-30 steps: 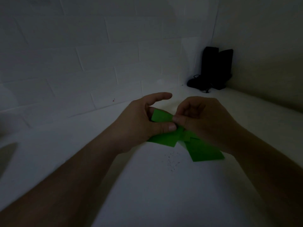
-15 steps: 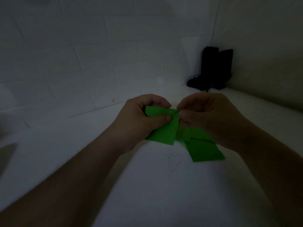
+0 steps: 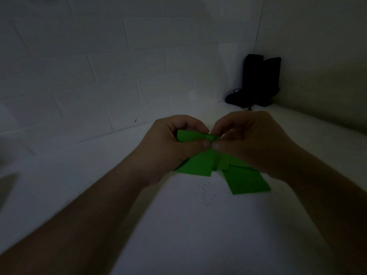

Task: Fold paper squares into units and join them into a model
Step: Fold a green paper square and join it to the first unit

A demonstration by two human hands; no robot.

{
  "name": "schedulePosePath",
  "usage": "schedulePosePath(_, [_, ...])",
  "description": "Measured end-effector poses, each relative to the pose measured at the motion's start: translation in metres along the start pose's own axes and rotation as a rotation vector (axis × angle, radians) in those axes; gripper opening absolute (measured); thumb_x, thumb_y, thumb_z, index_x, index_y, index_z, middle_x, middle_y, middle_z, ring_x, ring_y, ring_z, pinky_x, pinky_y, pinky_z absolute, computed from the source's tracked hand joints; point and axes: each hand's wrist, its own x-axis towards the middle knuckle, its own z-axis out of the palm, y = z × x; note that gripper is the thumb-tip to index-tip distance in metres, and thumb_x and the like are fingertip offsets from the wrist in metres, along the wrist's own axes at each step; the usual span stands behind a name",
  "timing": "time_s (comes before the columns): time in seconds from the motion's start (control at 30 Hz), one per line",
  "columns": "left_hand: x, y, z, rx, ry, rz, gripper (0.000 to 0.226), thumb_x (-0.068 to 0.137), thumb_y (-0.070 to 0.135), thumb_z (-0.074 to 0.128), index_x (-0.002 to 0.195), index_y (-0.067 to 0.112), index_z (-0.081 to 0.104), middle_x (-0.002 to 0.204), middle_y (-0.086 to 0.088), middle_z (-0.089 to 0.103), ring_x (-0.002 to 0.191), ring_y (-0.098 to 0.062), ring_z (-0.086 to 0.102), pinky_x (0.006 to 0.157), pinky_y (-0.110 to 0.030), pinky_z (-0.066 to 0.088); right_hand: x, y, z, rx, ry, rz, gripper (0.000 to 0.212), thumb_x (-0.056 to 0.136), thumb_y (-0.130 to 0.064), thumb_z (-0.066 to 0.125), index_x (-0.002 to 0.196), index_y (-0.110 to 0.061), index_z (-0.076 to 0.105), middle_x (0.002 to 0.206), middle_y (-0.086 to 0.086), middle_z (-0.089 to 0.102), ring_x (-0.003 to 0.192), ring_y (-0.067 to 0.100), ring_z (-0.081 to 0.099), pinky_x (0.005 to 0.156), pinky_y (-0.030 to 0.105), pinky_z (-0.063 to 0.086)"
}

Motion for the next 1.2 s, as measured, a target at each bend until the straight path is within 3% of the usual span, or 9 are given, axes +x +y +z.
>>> schedulePosePath(0.13, [-0.0002,-0.0008,-0.0003,-0.015,0.010,-0.011,0.017,0.081,-0.001,0.079,0.089,0.013,0.075,0.086,-0.010,0.074,0.078,-0.024,0.071,0.068,-0.034,0.060,-0.0004,-0.0009,-0.0010,-0.009,0.046,-0.003,0.020,0.077,-0.006,0.084,0.082,-0.023,0.074,0.073,-0.009,0.076,0.068,0.006,0.072,0.066,0.015,0.056])
schedulePosePath(0.3, [0.0005,-0.0015,0.0005,-0.021,0.015,-0.007,0.018,0.079,0.000,0.080,0.089,0.014,0.076,0.088,-0.011,0.075,0.080,-0.025,0.071,0.073,-0.036,0.061,0.0025,0.0033,-0.0003,0.098,0.047,0.073,0.017,0.078,-0.003,0.082,0.079,-0.018,0.075,0.076,0.000,0.077,0.073,0.015,0.074,0.073,0.026,0.061])
schedulePosePath(0.43, [0.0005,-0.0016,0.0005,-0.015,0.015,-0.025,0.018,0.079,0.000,0.080,0.087,0.016,0.077,0.088,-0.010,0.076,0.081,-0.026,0.074,0.074,-0.039,0.063,0.0038,0.0043,0.0000,0.104,0.043,0.130,0.014,0.079,-0.005,0.081,0.077,-0.018,0.076,0.073,0.000,0.076,0.069,0.012,0.073,0.070,0.021,0.059])
schedulePosePath(0.6, [-0.0006,-0.0011,0.0012,0.000,0.006,-0.029,0.021,0.070,0.012,0.082,0.090,0.015,0.077,0.094,-0.014,0.076,0.085,-0.029,0.073,0.077,-0.041,0.063,0.0053,0.0066,0.0007,0.131,0.051,0.190,0.009,0.081,-0.007,0.080,0.078,-0.015,0.076,0.075,0.006,0.076,0.077,0.027,0.075,0.083,0.043,0.062])
schedulePosePath(0.87, [0.0012,-0.0032,0.0042,-0.016,0.050,-0.070,0.026,0.080,-0.007,0.078,0.087,0.018,0.078,0.092,-0.011,0.077,0.087,-0.028,0.074,0.081,-0.041,0.063,0.0046,0.0074,0.0038,0.229,0.081,0.195,0.015,0.080,-0.002,0.080,0.085,-0.013,0.070,0.077,0.009,0.076,0.072,0.022,0.074,0.075,0.038,0.063])
schedulePosePath(1.03, [0.0019,-0.0008,0.0070,-0.143,0.081,-0.159,0.025,0.082,-0.013,0.072,0.090,0.010,0.074,0.087,-0.012,0.076,0.081,-0.026,0.074,0.074,-0.035,0.063,0.0050,0.0068,0.0054,0.425,0.074,0.264,0.026,0.083,0.004,0.075,0.100,-0.013,0.065,0.085,0.016,0.076,0.087,0.034,0.076,0.083,0.051,0.062])
schedulePosePath(1.2, [0.0022,0.0005,0.0077,-0.197,0.094,-0.195,0.026,0.082,-0.015,0.070,0.091,0.009,0.073,0.086,-0.012,0.076,0.077,-0.024,0.074,0.068,-0.032,0.062,0.0056,0.0066,0.0037,0.522,0.079,0.280,0.029,0.084,0.005,0.073,0.107,-0.011,0.065,0.086,0.018,0.075,0.085,0.032,0.075,0.083,0.050,0.062])
